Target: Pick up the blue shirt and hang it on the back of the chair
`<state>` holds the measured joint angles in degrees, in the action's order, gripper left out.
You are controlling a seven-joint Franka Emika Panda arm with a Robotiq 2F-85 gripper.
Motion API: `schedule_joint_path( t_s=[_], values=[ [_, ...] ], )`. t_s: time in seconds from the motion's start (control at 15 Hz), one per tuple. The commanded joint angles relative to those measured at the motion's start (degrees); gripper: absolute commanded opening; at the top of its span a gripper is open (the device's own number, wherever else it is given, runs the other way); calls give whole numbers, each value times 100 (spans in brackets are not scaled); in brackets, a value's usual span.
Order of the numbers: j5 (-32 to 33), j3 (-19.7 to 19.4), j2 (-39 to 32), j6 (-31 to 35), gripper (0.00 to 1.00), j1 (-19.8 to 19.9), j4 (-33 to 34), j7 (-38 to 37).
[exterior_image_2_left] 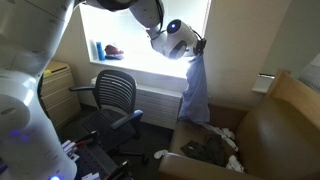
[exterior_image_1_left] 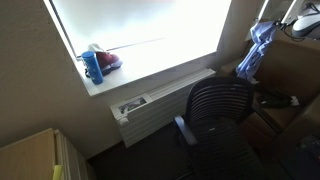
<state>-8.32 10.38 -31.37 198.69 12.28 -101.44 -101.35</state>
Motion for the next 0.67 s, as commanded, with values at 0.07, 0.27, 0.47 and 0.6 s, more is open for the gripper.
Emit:
schedule_joint_path(
  t_s=[0.07,0.27,0.47,0.6],
  values=[
    [748,1163,1571,-656,1,758,-1645,-74],
    [722,1264,2541,-1407,1,634,-2555,-5],
    [706,968,2323,-1323,3,318,-2334,-10],
    [132,238,2689,-1406,3,-402,-2677,467]
  ],
)
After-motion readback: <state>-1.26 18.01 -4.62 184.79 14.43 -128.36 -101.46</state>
